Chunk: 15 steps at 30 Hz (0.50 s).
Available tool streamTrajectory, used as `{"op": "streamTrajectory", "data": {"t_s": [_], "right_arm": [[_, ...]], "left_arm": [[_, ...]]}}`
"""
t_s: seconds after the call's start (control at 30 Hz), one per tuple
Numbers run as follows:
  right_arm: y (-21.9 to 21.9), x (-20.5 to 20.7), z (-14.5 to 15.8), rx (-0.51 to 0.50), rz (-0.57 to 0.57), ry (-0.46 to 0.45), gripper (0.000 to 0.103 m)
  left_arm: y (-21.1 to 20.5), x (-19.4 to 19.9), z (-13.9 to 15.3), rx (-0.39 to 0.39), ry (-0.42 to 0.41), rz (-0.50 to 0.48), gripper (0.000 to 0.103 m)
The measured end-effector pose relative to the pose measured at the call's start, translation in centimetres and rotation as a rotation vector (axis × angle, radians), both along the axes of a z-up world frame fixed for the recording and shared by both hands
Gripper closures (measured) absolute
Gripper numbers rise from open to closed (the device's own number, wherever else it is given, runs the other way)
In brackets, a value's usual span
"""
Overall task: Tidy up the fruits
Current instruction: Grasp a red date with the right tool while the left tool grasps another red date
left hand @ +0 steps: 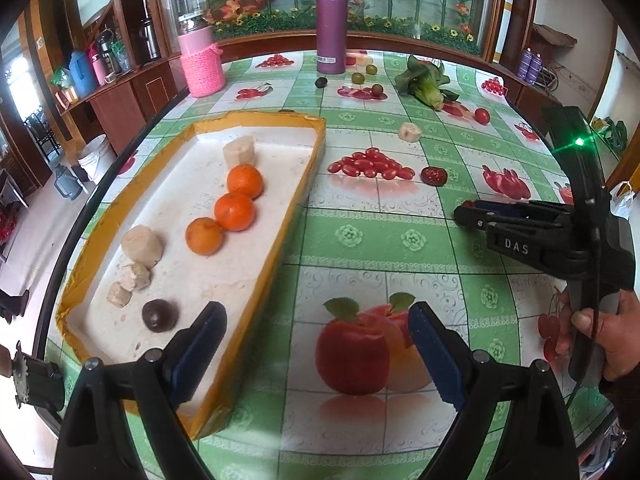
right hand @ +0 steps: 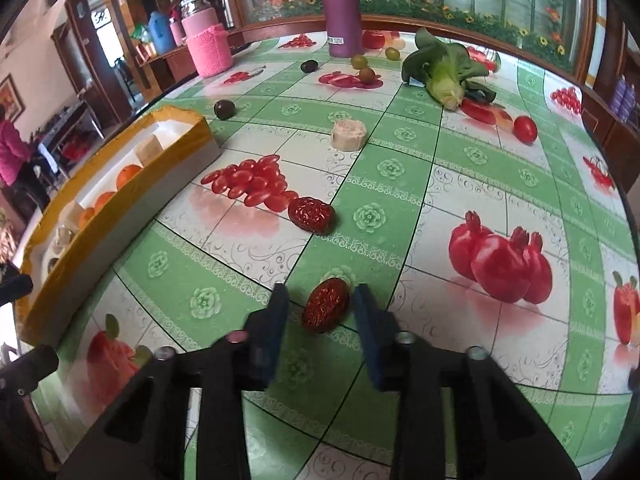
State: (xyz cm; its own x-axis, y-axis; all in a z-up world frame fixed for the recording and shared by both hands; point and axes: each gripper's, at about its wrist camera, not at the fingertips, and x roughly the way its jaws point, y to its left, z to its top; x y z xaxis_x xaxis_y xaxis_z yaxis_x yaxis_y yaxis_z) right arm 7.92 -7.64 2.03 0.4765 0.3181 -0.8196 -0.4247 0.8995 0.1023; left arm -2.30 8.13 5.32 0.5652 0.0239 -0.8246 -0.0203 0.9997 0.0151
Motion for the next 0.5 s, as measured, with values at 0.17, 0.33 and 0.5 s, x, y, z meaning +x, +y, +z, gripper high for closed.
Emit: {"op": "streamTrajectory", "data": {"t_s": [0.17, 0.33, 0.5], "right_arm": [[-1.6, -1.1, 0.7, 0.010, 0.000, -0.024, 0.080], [-4.4, -2.3, 1.5, 0.009, -0.035, -0.051, 0.080], [-7.0, -2.9, 1.4, 0.035, -0.088, -0.035, 0.079]], "left_arm": [[-2.1, 2.7, -0.1, 0.013, 0.005, -0.046, 0.009], [-5.4, 6.8, 0.1, 0.007, -0.018, -0.109, 0.009], [-8.4, 11.5, -1.2, -0.005, -0.013, -0.147, 0.009]]}}
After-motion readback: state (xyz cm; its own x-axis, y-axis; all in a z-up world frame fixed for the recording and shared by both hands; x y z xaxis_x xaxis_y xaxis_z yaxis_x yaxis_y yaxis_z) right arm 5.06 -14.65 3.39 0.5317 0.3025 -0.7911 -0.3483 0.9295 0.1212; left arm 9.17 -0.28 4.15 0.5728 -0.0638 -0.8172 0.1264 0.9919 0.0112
